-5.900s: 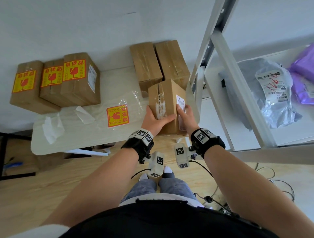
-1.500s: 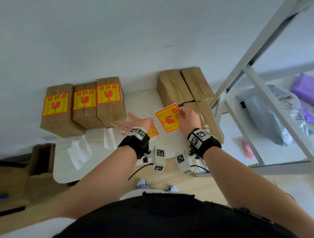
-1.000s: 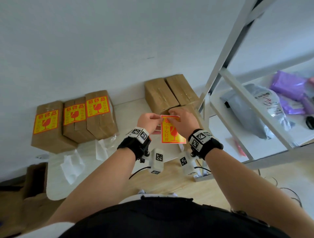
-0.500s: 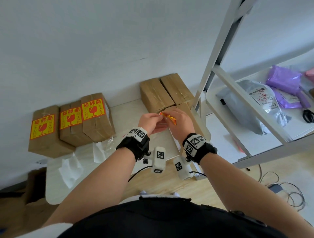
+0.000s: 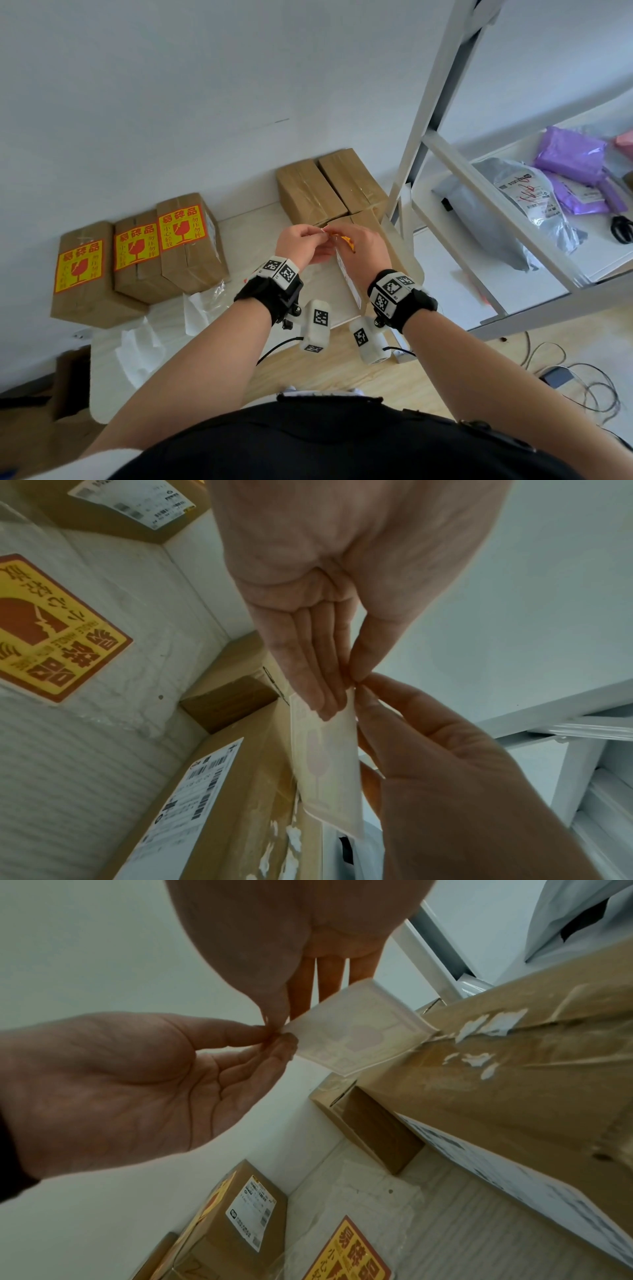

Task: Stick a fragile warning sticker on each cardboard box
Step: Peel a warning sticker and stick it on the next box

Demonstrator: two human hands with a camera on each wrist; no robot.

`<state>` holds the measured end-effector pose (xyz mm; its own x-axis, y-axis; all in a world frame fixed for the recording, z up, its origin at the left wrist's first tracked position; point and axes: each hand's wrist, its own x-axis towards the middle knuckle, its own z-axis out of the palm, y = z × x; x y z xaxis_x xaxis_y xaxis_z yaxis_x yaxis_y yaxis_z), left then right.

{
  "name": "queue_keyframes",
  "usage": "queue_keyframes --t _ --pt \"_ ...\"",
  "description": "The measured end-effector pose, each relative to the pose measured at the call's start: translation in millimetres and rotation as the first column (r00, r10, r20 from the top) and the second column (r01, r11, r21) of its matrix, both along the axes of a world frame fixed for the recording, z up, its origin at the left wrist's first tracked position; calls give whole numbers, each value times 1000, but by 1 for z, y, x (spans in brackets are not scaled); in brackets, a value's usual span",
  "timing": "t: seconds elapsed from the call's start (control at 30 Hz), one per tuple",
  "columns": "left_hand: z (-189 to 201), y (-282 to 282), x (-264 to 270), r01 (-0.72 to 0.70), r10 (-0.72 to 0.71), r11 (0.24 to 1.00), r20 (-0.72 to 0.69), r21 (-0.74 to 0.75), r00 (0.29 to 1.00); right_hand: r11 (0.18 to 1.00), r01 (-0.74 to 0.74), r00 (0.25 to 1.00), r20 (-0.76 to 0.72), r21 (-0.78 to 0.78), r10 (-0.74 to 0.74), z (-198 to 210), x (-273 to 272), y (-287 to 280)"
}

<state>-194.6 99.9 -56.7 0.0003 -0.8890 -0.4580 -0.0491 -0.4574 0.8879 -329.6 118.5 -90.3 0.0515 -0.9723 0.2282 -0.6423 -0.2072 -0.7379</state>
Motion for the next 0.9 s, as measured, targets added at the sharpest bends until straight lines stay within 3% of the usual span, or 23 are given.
queue_keyframes --t 0.37,0.77,0.9 --pt "6 -8 -1 14 -15 1000 20 26 1000 999 23 1000 -21 35 -22 0 -3 -12" --pt "21 -16 -2 81 -76 990 52 -113 996 998 63 998 30 14 -64 23 -1 -25" --pt "24 -20 -3 37 -35 996 25 -82 999 998 57 998 36 -7 -57 23 -2 -28"
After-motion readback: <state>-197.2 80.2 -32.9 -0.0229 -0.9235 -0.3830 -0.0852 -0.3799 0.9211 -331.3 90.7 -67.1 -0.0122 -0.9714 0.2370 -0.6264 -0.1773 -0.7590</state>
